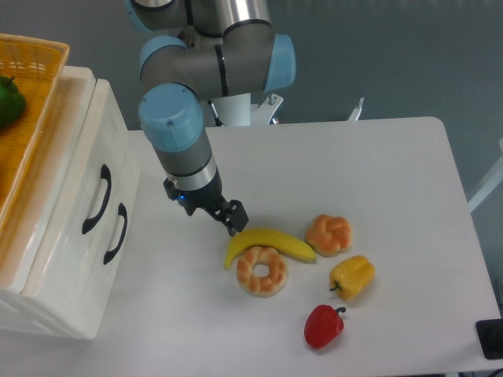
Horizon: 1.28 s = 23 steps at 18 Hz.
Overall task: Slide the top white drawer open
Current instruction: 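Move the gripper from above the toy food toward the white cabinet's upper drawer handle, then lower the open gripper onto the upper drawer's black handle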
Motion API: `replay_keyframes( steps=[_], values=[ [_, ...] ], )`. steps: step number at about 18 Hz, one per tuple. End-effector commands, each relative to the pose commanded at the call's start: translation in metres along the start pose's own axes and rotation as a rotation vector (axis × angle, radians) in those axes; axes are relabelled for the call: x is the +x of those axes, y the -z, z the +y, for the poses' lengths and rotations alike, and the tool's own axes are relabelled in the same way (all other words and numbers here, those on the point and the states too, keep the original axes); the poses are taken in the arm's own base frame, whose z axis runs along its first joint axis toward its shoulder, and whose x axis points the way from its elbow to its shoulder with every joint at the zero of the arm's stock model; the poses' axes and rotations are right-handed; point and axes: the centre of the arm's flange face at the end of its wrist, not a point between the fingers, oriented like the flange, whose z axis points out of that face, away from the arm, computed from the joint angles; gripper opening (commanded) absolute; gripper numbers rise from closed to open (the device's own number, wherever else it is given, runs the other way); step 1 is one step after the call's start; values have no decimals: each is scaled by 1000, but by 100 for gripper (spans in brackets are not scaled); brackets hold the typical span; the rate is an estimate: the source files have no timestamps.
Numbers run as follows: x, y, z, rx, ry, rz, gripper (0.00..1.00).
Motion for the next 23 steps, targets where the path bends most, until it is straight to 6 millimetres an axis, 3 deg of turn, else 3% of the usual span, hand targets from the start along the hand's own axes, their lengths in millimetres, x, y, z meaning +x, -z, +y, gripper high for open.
replay_keyframes(
  steps=[3, 7, 19, 23],
  values=[
    [20, 1, -5, 1, 34, 15, 100],
    [29, 5, -10, 5, 123, 13, 100],
    [19, 16, -12, 40, 217, 178, 100],
    [4, 16, -1, 31, 261, 264, 100]
  ],
)
